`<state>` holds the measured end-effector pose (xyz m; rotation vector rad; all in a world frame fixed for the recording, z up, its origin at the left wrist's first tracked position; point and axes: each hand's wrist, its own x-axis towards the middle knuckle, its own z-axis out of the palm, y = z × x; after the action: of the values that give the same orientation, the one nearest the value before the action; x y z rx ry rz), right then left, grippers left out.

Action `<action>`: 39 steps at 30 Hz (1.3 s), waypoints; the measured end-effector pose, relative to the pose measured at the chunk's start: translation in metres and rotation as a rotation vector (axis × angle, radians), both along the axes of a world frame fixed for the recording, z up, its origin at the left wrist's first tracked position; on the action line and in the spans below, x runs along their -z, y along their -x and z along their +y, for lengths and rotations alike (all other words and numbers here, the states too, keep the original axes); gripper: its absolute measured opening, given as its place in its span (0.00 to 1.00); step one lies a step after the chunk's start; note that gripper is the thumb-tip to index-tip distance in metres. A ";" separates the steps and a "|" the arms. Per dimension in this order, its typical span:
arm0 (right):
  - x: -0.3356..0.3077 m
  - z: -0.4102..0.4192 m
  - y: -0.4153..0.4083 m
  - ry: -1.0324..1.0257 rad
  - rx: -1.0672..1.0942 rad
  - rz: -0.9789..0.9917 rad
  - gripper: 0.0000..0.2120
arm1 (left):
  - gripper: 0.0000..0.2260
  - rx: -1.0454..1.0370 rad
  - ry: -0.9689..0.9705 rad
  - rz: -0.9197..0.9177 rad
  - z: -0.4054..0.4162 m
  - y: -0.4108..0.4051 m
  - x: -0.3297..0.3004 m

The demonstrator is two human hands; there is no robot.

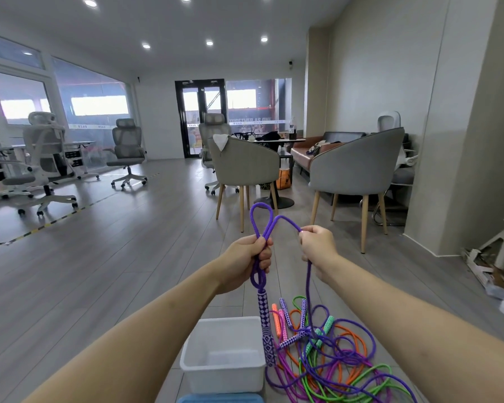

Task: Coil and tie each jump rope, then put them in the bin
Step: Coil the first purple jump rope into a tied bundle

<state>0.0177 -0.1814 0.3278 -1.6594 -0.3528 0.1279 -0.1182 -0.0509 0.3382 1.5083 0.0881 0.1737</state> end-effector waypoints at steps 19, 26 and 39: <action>-0.014 0.014 0.038 -0.241 -0.284 0.053 0.11 | 0.14 -0.137 -0.160 -0.052 -0.001 -0.008 0.010; -0.014 0.011 0.041 -0.293 -0.298 0.204 0.13 | 0.12 -0.164 -0.240 -0.091 -0.003 -0.006 0.009; -0.002 -0.007 0.037 0.116 -0.524 -0.010 0.08 | 0.12 -0.386 -0.101 -0.167 0.006 -0.008 0.003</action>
<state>-0.0189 -0.1889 0.3300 -1.6484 -0.7950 0.5391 -0.1103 -0.0451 0.3347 1.5594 0.2398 0.6199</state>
